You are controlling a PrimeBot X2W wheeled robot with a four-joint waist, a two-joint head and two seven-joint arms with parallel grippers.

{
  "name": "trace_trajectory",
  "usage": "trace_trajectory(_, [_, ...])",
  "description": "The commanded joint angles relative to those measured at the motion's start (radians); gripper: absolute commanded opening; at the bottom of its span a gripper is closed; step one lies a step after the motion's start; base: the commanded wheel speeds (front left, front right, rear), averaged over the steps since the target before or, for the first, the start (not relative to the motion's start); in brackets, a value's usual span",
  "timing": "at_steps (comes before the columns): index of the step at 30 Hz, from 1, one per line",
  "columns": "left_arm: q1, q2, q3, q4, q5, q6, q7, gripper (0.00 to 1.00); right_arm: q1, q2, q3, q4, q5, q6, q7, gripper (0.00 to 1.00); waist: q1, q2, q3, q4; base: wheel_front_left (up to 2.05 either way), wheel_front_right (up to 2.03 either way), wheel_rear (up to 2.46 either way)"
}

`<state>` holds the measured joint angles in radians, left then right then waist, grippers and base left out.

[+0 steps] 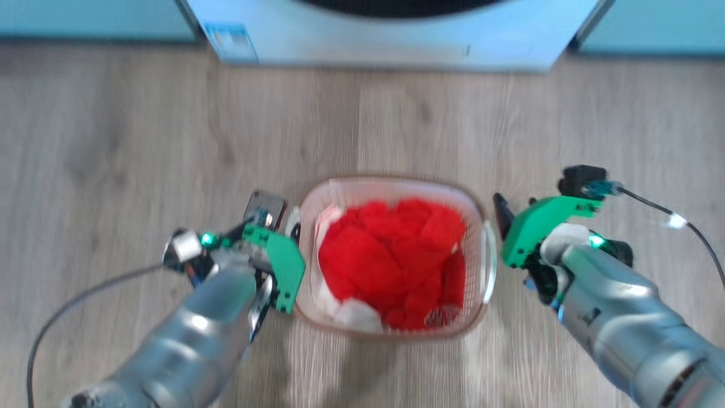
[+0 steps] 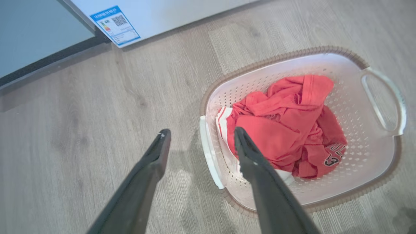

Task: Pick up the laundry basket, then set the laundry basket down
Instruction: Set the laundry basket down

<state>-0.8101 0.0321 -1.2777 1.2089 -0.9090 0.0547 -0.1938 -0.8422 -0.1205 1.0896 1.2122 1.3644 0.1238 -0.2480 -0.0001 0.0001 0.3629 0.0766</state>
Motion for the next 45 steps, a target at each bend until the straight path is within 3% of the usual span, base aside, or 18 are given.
trace_trajectory(1, [0.012,0.018,0.032,-0.007,-0.016,0.012,-0.031,1.00,0.026,-0.029,-0.044,-0.026,-0.024,0.007,-0.013,1.00,0.0001,-0.0001,-0.163,-0.002,0.00,0.00,0.00])
trace_trajectory(5, [0.036,0.019,0.083,-0.035,-0.025,0.039,-0.066,1.00,0.068,-0.071,-0.229,-0.091,-0.149,0.007,-0.013,1.00,0.0001,-0.0001,-0.256,-0.009,0.00,0.00,0.00])
trace_trajectory(11, [0.098,0.106,0.281,-0.327,0.136,0.135,-0.068,1.00,0.202,-0.102,-0.547,-0.301,-0.477,0.007,-0.014,1.00,0.0001,-0.0001,-0.343,-0.014,0.00,0.00,0.00])
trace_trajectory(15, [0.184,0.159,0.438,-0.527,0.304,0.217,-0.068,1.00,0.328,-0.067,-0.707,-0.521,-0.731,0.007,-0.014,1.00,0.0001,-0.0001,-0.370,-0.018,0.00,0.00,0.00])
trace_trajectory(16, [0.184,0.159,0.438,-0.527,0.304,0.217,-0.068,1.00,0.328,-0.067,-0.707,-0.521,-0.731,0.007,-0.014,1.00,0.0001,-0.0001,-0.370,-0.018,0.00,0.00,0.00])
trace_trajectory(18, [0.244,0.172,0.518,-0.632,0.388,0.249,-0.068,1.00,0.394,-0.040,-0.787,-0.621,-0.826,0.007,-0.014,1.00,0.0001,-0.0001,-0.381,-0.021,0.00,0.00,0.00])
trace_trajectory(21, [0.342,0.167,0.634,-0.766,0.476,0.256,-0.068,1.00,0.479,0.002,-0.890,-0.748,-0.933,0.007,-0.014,1.00,0.0001,-0.0001,-0.396,-0.023,0.00,0.00,0.00])
trace_trajectory(25, [0.505,0.110,0.845,-0.947,0.543,0.220,-0.068,1.00,0.583,0.042,-0.954,-0.916,-1.037,0.007,-0.014,1.00,0.0001,-0.0001,-0.411,-0.025,0.00,0.00,0.00])
trace_trajectory(31, [0.635,0.044,1.006,-1.047,0.610,0.129,-0.068,1.00,0.677,0.060,-0.982,-1.068,-1.110,0.007,-0.014,1.00,0.0001,-0.0001,-0.420,-0.017,0.00,0.00,0.00])
trace_trajectory(39, [0.713,0.021,1.021,-1.041,0.725,0.044,-0.068,1.00,0.778,0.069,-1.017,-1.104,-1.150,0.007,-0.014,1.00,0.0001,-0.0001,-0.431,-0.009,0.00,0.00,0.00])
trace_trajectory(45, [0.736,0.019,1.023,-1.031,0.745,0.018,-0.068,1.00,0.802,0.070,-1.016,-1.082,-1.149,0.007,-0.014,1.00,0.0001,-0.0001,-0.436,-0.018,0.00,0.00,0.00])
